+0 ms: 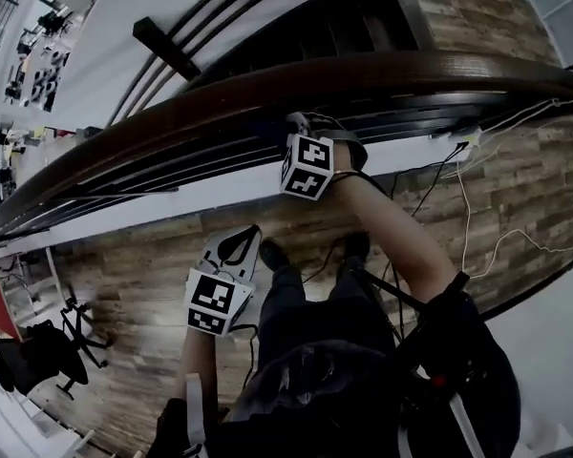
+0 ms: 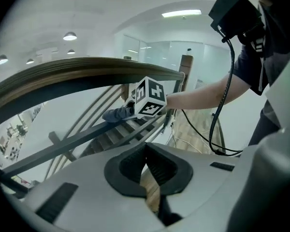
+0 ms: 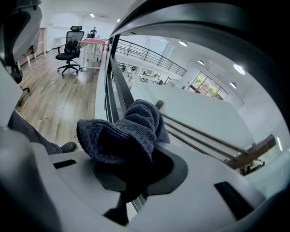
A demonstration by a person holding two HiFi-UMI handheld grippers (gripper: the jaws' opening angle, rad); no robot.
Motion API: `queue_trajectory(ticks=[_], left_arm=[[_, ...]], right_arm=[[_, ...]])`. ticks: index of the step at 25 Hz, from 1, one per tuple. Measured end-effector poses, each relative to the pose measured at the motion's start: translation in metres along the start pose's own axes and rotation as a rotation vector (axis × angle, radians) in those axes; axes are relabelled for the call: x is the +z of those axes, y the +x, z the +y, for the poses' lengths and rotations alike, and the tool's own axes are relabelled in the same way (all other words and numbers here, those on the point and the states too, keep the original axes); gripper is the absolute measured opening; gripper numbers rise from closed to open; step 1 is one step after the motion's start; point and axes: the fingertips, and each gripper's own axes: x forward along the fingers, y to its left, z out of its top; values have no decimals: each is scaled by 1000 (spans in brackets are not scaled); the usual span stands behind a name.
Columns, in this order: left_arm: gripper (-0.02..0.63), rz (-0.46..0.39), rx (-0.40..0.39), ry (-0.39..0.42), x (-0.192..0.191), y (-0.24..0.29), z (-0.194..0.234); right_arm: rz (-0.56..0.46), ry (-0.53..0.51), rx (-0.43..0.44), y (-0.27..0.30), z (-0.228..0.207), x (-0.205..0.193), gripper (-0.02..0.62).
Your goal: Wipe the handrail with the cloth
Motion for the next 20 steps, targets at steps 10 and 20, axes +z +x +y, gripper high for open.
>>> queue_trajectory(ticks=[10, 20], left_arm=[[8, 63, -107, 194, 85, 86, -131], [8, 124, -146, 269, 110, 130, -216]], right_arm=[[72, 238, -192, -102, -104, -232, 38], [193, 418, -350, -183, -186, -435, 38]])
